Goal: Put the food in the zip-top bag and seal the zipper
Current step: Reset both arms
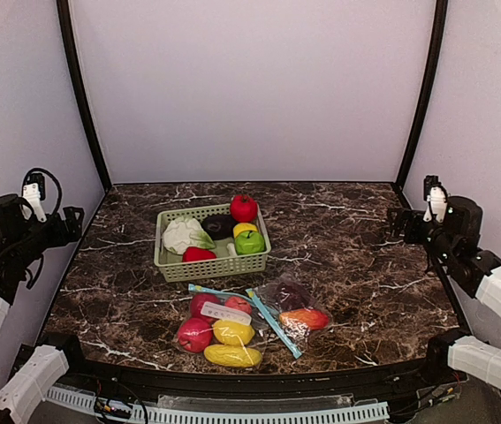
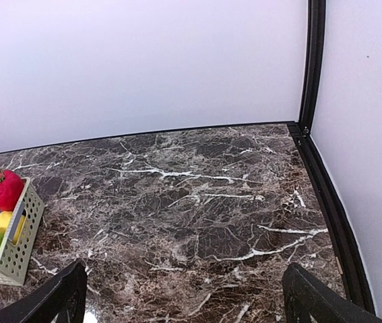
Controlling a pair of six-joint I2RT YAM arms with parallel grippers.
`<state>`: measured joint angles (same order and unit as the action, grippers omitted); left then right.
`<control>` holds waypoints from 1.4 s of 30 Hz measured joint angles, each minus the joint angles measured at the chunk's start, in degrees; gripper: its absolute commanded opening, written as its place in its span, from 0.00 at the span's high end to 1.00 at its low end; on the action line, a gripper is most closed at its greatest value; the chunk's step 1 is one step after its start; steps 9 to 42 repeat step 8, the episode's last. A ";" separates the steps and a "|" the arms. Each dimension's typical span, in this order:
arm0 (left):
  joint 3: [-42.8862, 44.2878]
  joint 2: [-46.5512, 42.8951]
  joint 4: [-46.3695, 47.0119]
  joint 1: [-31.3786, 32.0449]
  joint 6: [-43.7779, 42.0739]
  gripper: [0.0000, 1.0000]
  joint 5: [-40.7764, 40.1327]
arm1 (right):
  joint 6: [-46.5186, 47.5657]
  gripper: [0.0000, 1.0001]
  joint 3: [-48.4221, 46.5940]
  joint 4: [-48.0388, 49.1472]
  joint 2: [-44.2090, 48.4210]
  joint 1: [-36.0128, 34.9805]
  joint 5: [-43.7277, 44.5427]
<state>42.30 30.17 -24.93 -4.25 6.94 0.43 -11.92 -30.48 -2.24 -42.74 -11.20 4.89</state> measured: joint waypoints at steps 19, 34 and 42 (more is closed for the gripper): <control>-0.07 0.96 -0.02 0.00 -0.02 0.01 -0.48 | 0.79 0.01 0.92 0.17 -0.02 0.02 -0.11; -0.07 0.96 -0.02 0.00 -0.02 0.01 -0.48 | 0.79 0.01 0.92 0.17 -0.02 0.02 -0.11; -0.07 0.96 -0.02 0.00 -0.02 0.01 -0.48 | 0.79 0.01 0.92 0.17 -0.02 0.02 -0.11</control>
